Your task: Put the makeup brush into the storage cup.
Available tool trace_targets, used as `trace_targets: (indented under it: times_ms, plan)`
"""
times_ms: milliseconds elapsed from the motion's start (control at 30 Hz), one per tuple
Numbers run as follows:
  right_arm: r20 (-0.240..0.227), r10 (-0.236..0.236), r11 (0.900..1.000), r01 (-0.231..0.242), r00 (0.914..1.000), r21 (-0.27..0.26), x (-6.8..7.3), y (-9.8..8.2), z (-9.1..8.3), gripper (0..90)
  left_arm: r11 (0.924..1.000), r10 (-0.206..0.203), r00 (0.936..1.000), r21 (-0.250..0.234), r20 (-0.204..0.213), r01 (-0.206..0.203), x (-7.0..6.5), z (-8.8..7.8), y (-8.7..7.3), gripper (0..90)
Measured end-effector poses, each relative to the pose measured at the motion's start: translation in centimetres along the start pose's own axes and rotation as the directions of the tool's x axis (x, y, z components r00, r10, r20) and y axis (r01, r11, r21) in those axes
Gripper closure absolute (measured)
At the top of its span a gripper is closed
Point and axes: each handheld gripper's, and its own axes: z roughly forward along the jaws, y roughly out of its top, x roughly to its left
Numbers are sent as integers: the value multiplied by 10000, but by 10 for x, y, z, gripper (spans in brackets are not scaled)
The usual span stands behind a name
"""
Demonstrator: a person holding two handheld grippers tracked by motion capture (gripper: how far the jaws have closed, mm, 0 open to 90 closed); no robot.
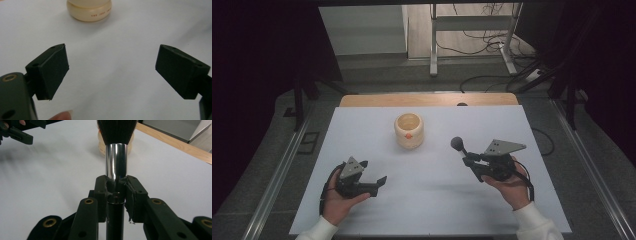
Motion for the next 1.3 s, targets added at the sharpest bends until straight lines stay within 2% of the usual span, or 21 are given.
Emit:
trace_targets:
  times_ms: [100,267,700,1000,1300]
  plan:
    - [-7,16,10000,-16,10000,-20,1,0,1,727,9999,49,10000,-117,42,-49,-3,2,3,120]
    - [-21,-42,10000,42,10000,-83,3,1,3,727,9989,-94,9999,-467,102,99,-6,4,8,106]
    - [-57,-88,9998,87,9999,-185,5,3,7,727,9987,-189,9984,-456,532,213,-13,11,22,118]
    - [-61,-74,9997,73,10000,-228,6,3,8,727,9981,6,9957,-621,924,52,-23,19,32,126]
    - [-57,-95,9996,94,9999,-261,7,3,8,727,9975,143,9941,-699,1074,-67,-31,26,40,132]
